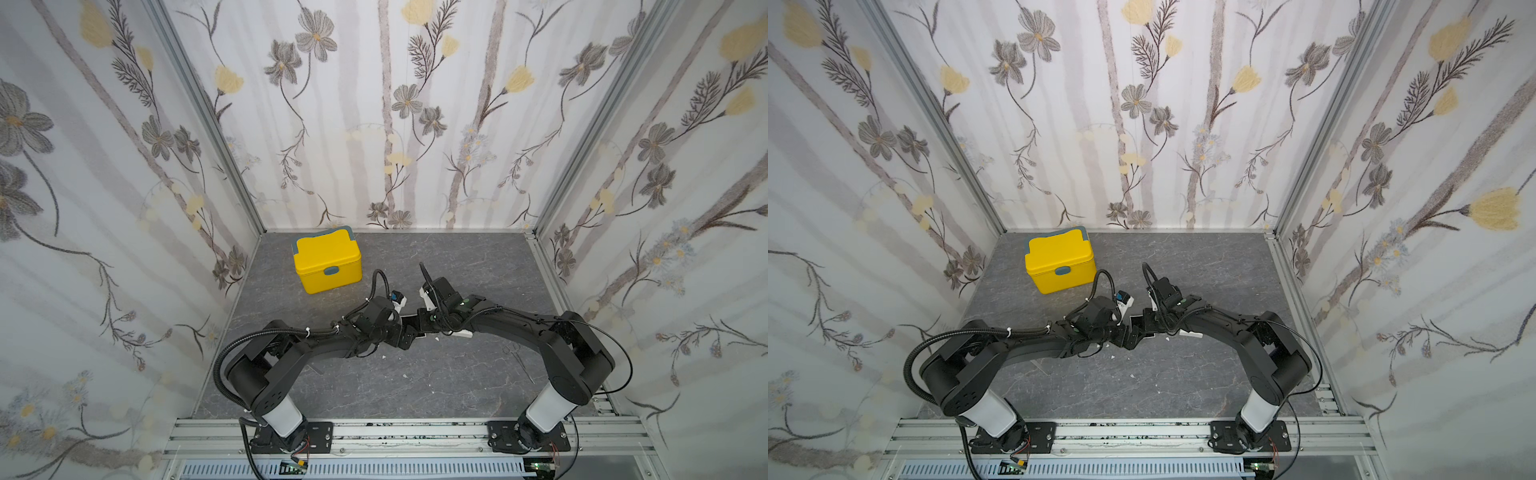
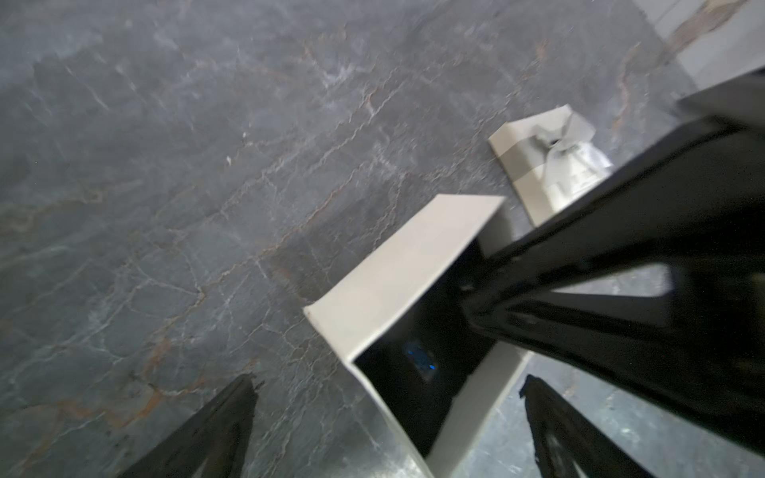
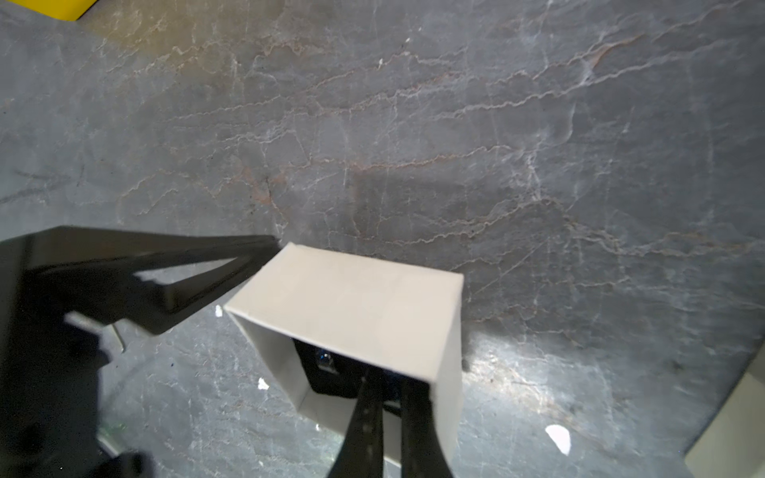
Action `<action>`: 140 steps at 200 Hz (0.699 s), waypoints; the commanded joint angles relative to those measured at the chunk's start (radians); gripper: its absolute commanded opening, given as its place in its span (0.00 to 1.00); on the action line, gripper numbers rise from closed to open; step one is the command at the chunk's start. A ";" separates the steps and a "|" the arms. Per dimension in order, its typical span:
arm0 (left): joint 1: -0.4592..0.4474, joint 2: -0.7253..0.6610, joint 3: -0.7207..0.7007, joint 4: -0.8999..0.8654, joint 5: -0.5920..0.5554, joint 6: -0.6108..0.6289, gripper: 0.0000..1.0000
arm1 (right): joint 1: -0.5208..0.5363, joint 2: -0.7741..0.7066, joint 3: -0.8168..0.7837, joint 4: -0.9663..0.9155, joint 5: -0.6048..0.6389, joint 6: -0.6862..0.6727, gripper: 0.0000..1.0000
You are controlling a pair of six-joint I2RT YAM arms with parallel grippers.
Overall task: Take the rings out of the lift-off lid box
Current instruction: Take out the ring from the jewelry box.
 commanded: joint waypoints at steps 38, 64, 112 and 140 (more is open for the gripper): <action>0.021 -0.122 0.004 -0.084 -0.034 0.020 1.00 | 0.011 0.017 0.025 -0.024 0.035 -0.029 0.00; 0.043 -0.065 -0.013 -0.076 -0.061 0.009 1.00 | 0.018 0.011 0.023 -0.020 0.035 -0.032 0.00; 0.044 0.038 0.001 -0.038 -0.078 -0.011 1.00 | 0.027 -0.001 0.013 -0.021 0.037 -0.034 0.00; 0.044 0.053 0.007 -0.025 -0.073 -0.014 1.00 | 0.032 -0.004 0.008 -0.019 0.034 -0.037 0.00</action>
